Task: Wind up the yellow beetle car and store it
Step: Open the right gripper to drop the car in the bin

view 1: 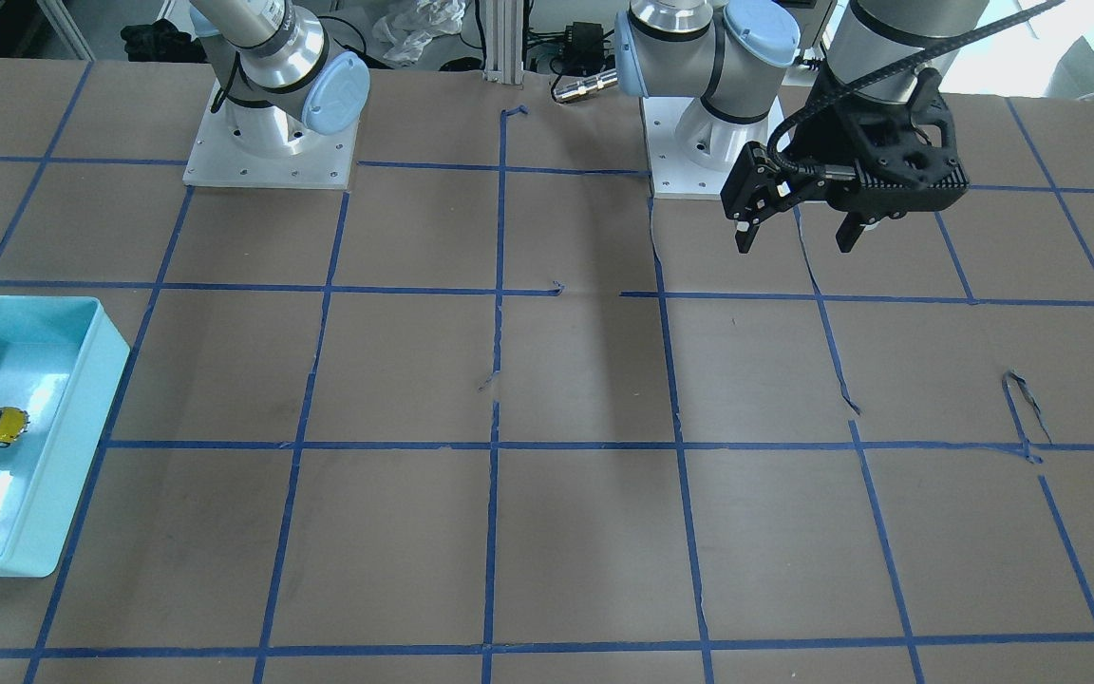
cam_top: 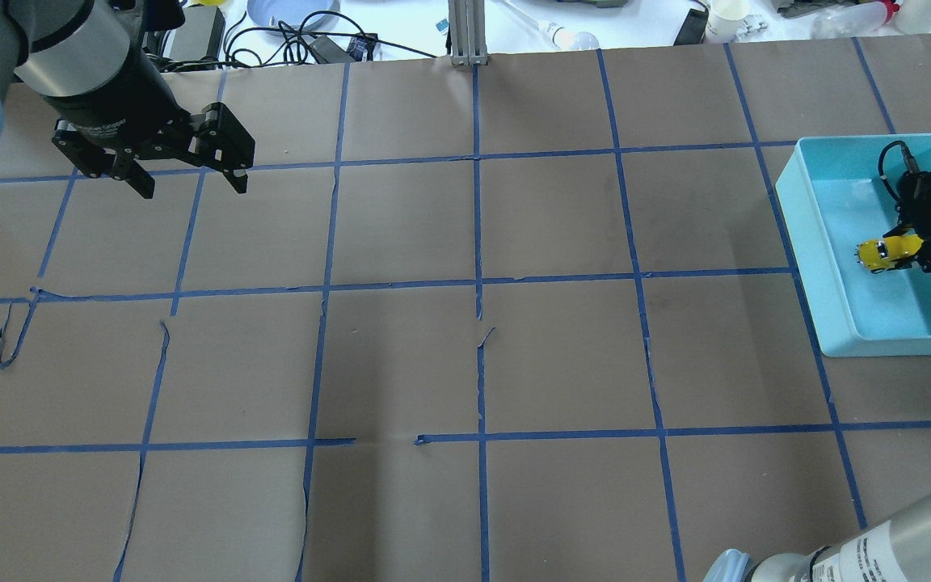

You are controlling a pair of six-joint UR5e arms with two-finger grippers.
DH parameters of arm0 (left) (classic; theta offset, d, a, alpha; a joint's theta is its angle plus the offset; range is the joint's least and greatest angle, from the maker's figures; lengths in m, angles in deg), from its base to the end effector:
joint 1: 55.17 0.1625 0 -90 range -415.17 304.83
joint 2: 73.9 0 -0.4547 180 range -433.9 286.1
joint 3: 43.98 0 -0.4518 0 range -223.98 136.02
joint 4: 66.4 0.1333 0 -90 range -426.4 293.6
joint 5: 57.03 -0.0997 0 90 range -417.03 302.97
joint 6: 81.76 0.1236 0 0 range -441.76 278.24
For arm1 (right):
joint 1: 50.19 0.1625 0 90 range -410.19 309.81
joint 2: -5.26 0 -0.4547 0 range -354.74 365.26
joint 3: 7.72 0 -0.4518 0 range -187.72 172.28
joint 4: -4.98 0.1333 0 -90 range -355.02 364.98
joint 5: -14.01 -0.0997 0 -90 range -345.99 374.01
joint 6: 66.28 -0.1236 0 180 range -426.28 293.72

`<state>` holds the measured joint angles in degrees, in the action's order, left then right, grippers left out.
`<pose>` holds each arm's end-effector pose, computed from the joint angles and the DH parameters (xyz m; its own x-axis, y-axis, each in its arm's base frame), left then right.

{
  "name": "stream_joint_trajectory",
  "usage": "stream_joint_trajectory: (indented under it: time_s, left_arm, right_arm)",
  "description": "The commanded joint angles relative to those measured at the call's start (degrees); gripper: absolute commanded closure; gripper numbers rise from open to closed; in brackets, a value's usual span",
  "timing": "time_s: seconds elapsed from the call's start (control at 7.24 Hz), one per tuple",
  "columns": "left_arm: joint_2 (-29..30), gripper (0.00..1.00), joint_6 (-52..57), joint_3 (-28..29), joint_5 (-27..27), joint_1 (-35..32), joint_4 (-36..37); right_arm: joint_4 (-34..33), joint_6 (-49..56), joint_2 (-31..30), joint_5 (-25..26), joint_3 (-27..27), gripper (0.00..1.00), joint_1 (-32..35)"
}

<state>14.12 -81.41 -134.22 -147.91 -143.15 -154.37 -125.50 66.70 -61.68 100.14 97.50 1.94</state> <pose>-0.1122 -0.5478 0.5139 -0.9994 -0.0302 -0.0157 -0.0291 0.9974 -0.0657 -0.2793 -0.5899 0.1816 0.0893 -0.9933 0.0741 -0.9956 -0.0912 -0.0232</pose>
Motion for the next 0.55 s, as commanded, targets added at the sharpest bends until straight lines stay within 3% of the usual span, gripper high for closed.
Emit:
stream_joint_trajectory:
  time_s: [0.0,0.14,0.41]
  left_arm:
    - [0.0,0.00,0.0,0.0,0.0,0.0,0.0]
    - [0.0,0.00,0.0,0.0,0.0,0.0,0.0]
    - [0.0,0.00,0.1,0.0,0.0,0.0,0.0]
  right_arm:
    - [-1.2,-0.1,1.1,0.4,0.4,0.79,0.0]
    - [-0.8,-0.4,1.1,0.4,0.2,0.01,0.0]
    - [0.1,-1.9,-2.3,0.1,-1.1,0.00,0.4]
